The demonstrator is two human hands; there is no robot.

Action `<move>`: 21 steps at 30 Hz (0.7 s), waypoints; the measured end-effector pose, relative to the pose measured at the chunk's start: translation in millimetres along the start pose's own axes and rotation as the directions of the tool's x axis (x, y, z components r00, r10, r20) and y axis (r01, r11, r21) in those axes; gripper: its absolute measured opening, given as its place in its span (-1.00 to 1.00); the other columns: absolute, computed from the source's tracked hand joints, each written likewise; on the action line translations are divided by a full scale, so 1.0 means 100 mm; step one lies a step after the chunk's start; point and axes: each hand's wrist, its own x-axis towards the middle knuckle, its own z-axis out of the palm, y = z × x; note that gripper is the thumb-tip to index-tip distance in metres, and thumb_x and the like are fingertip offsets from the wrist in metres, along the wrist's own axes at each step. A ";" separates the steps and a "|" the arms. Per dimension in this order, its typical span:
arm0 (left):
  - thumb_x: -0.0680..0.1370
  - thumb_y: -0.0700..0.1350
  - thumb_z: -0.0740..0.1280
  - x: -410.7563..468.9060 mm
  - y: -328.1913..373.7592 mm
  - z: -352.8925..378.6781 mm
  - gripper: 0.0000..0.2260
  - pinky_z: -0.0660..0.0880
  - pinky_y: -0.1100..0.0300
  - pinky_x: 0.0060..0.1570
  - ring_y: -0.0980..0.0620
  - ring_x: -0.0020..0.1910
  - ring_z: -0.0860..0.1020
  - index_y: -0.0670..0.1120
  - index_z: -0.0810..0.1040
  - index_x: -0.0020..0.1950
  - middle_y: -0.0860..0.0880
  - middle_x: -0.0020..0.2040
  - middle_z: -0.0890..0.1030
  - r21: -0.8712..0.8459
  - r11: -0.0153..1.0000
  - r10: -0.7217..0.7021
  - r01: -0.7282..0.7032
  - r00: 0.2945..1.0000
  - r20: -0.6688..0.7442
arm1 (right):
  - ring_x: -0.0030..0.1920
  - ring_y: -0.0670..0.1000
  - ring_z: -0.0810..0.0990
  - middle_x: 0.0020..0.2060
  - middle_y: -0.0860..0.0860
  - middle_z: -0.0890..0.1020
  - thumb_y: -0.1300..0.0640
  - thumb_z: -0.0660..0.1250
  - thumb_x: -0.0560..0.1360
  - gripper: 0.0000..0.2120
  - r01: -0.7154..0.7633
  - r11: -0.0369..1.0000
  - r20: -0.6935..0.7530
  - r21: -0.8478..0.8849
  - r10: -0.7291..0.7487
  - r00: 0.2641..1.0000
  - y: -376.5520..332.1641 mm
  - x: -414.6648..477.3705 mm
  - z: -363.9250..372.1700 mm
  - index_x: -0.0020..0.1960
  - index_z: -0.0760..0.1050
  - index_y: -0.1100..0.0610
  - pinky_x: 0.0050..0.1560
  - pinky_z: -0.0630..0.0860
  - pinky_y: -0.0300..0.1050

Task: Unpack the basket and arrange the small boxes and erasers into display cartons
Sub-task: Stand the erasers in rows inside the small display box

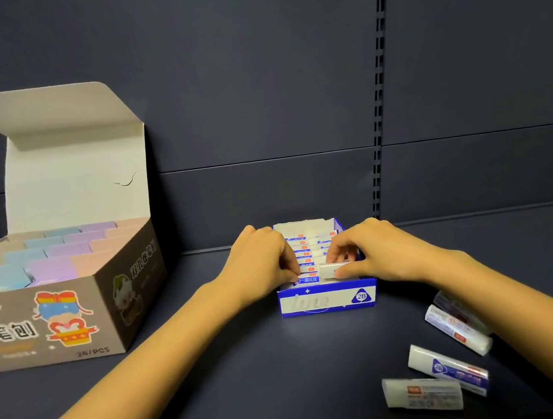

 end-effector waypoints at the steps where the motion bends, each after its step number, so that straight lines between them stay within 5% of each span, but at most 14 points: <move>1: 0.48 -0.01 0.38 0.00 0.00 0.00 -0.82 0.18 0.33 -0.01 0.19 0.02 0.42 0.01 0.65 0.05 0.09 0.10 0.63 0.012 1.000 0.008 -0.008 1.000 0.003 | -0.10 -0.12 0.58 0.00 -0.11 0.64 -0.05 0.41 0.42 -0.76 -0.001 1.000 -0.002 -0.007 0.001 1.000 0.00 0.00 0.00 0.06 0.55 -0.01 -0.02 0.56 -0.17; 9: 0.49 -0.01 0.37 0.01 -0.01 0.02 -0.84 0.17 0.30 -0.01 0.23 -0.04 0.34 0.00 0.65 0.01 0.11 0.07 0.64 0.025 0.999 0.026 -0.026 0.999 0.019 | 0.03 -0.09 0.57 0.09 -0.11 0.61 -0.02 0.40 0.44 -0.76 -0.027 0.996 0.005 -0.084 0.027 1.000 -0.07 -0.02 0.00 0.10 0.58 -0.05 0.03 0.54 -0.14; 16: 0.48 -0.03 0.39 0.01 -0.01 0.00 -0.86 0.21 0.31 -0.02 0.14 0.06 0.45 -0.01 0.66 -0.01 0.09 0.06 0.65 0.001 1.000 0.010 -0.010 0.999 0.033 | -0.17 -0.10 0.59 -0.19 -0.10 0.66 0.10 0.42 0.42 -0.87 -0.076 0.994 -0.062 -0.075 0.072 0.996 -0.13 -0.02 -0.02 -0.03 0.64 -0.02 -0.14 0.48 -0.26; 21: 0.47 -0.05 0.41 -0.01 0.01 -0.05 -0.83 0.25 0.31 -0.03 0.12 0.12 0.47 -0.03 0.66 0.04 0.06 0.10 0.63 -0.030 1.000 -0.005 0.007 0.997 0.073 | -0.16 -0.06 0.60 -0.14 -0.06 0.69 0.15 0.42 0.41 -0.89 -0.099 0.994 -0.088 -0.034 0.096 0.992 -0.17 -0.02 -0.01 -0.08 0.67 0.03 -0.11 0.54 -0.19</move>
